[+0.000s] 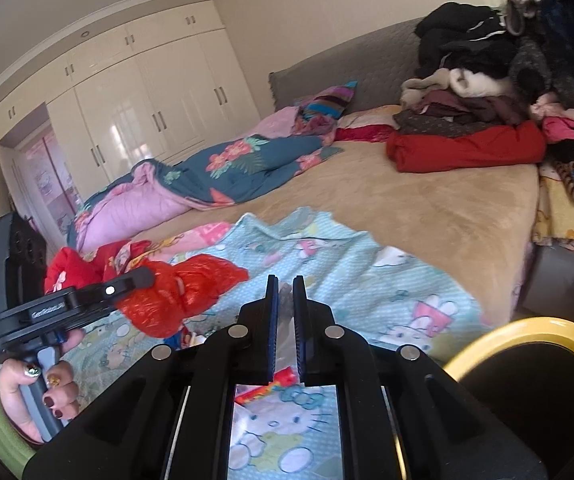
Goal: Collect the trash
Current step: 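Carry the red bag over the yellow bin and open the left tool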
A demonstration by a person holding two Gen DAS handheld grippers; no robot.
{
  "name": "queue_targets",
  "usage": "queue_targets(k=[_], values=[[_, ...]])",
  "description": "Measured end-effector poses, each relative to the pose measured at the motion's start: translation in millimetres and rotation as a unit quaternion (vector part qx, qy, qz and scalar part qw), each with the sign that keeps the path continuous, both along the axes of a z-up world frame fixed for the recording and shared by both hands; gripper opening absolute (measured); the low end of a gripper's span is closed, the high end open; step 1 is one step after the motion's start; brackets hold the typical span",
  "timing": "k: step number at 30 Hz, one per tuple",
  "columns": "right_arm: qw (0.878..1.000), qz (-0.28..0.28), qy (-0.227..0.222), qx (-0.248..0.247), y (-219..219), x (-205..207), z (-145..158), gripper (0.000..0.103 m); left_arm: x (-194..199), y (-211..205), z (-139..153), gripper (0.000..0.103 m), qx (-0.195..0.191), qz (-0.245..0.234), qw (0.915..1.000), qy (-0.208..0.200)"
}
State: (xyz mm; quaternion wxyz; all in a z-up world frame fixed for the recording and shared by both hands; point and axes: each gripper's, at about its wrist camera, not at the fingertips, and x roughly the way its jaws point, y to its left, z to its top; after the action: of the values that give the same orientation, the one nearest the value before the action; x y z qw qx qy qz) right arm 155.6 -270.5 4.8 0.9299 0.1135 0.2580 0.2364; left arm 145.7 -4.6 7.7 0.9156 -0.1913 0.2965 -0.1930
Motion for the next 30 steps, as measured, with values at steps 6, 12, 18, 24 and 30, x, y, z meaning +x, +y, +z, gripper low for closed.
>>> queue_targets(k=[6, 12, 18, 24, 30], values=[[0.999, -0.032, -0.002, 0.004, -32, -13, 2, 0.008, -11, -26, 5, 0.012, 0.013, -0.025, 0.9996, -0.004], [0.998, -0.062, 0.0, 0.008, -64, -24, 1, 0.008, -20, -49, 9, 0.012, 0.019, -0.044, 0.9988, -0.008], [0.996, -0.083, 0.0, 0.006, -90, -33, -1, 0.008, -25, -73, 10, 0.012, 0.025, -0.062, 0.9978, -0.007], [0.994, -0.11, -0.001, 0.0, -115, -42, -3, 0.008, -29, -99, 11, 0.012, 0.033, -0.087, 0.9956, -0.007], [0.991, -0.133, -0.004, -0.01, -136, -49, -2, 0.008, -34, -128, 9, 0.012, 0.04, -0.112, 0.9928, -0.009]])
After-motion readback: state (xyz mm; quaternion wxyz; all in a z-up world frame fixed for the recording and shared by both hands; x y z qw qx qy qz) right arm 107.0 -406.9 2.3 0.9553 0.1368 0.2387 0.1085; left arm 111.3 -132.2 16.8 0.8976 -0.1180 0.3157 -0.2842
